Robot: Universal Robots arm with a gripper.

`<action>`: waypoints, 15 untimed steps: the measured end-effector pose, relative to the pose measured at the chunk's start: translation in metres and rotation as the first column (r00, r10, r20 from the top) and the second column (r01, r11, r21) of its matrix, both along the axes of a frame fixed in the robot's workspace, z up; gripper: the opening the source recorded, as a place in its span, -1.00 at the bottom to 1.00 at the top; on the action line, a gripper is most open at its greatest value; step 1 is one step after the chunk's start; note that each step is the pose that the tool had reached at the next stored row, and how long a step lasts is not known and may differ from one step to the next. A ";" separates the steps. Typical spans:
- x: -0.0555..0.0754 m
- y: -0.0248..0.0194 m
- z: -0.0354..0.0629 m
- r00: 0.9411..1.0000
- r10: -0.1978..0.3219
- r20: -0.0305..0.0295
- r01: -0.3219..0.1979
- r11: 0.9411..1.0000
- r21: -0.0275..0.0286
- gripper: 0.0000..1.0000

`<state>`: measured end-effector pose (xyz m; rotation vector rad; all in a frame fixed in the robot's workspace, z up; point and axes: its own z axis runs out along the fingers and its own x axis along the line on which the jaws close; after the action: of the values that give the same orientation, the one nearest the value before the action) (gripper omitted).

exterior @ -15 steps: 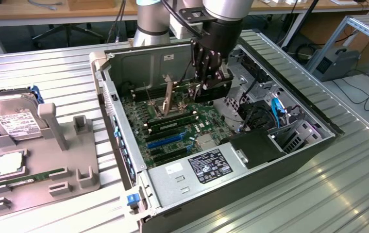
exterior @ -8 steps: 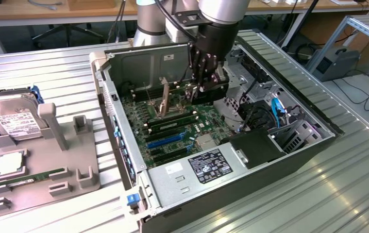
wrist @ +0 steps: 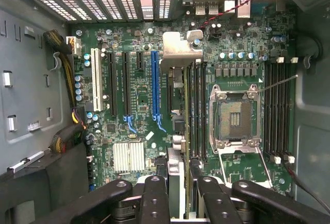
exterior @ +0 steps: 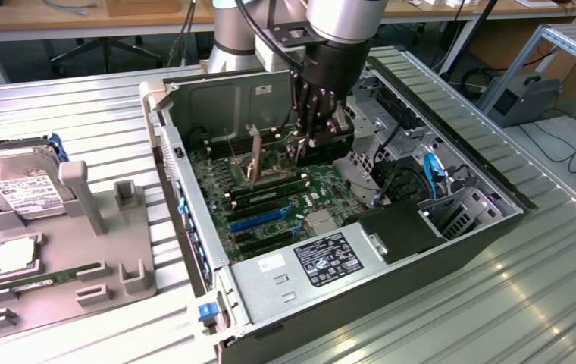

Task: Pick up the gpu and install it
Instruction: 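Insert the gpu into the slot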

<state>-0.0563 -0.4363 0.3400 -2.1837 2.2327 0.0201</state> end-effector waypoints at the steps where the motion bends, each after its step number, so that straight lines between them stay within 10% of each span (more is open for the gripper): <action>1: 0.000 0.0000 -0.0001 1.000 0.000 0.000 0.000 1.000 0.000 -0.47; 15: -0.001 -0.0003 -0.0051 1.000 0.000 0.000 0.000 1.000 0.000 -0.47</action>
<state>-0.0569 -0.4365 0.3349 -2.1836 2.2326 0.0201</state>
